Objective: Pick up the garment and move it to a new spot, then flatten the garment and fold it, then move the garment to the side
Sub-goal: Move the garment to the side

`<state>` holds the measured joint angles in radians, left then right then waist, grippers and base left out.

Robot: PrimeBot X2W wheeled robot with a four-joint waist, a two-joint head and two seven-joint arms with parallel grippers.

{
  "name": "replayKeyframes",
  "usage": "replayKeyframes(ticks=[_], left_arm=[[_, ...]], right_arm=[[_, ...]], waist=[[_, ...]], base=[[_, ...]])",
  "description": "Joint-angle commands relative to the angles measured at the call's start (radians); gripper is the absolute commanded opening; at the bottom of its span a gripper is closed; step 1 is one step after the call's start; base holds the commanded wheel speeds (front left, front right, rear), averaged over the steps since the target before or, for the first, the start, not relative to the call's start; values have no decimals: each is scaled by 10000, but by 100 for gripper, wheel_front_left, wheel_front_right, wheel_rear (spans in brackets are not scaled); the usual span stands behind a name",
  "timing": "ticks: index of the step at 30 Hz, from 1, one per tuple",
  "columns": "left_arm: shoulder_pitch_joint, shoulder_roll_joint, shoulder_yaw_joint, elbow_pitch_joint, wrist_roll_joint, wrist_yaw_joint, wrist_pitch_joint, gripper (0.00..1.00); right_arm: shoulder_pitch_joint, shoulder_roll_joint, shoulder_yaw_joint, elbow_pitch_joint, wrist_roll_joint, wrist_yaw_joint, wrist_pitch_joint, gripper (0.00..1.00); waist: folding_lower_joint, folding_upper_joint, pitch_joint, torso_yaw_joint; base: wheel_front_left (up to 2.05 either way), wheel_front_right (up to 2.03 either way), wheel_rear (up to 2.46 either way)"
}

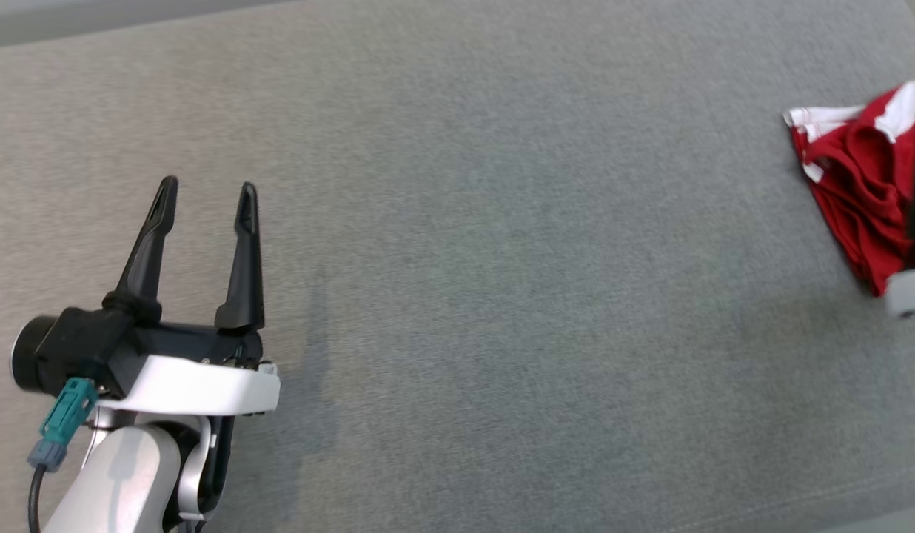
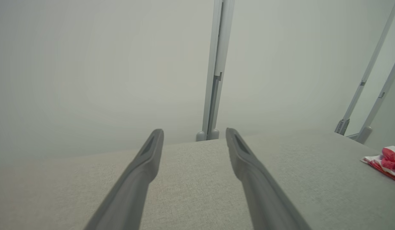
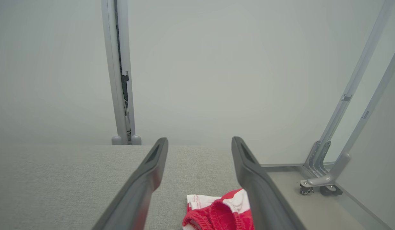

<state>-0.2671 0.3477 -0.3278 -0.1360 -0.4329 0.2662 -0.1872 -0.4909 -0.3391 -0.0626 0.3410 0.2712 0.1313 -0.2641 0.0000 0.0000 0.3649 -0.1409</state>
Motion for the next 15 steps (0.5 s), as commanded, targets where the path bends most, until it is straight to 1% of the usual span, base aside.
replayKeyframes(ticks=[1,5,8,12,15], left_arm=[[155,22,77,57,-68,92,-83,100],[506,10,267,154,-254,145,-245,100],[706,41,362,269,-325,100,-353,100],[1137,36,456,453,-541,-29,-468,100],[1460,119,422,531,-535,-97,-516,100]], right_arm=[[370,198,-95,-221,-123,-11,90,100],[1090,994,-242,-1295,-513,-9,498,100],[1561,1401,-324,-1975,-757,-11,856,100],[2148,1842,-278,-2632,-983,-11,1255,100],[2679,2054,-115,-2983,-1124,-11,1542,100]], waist=[[0,0,-476,489],[0,0,-793,883],[0,0,-1014,1145],[0,0,-1424,1349],[0,0,-1745,1423]], base=[[0,0,0],[0,0,0],[0,0,0],[0,0,0],[0,0,0]])
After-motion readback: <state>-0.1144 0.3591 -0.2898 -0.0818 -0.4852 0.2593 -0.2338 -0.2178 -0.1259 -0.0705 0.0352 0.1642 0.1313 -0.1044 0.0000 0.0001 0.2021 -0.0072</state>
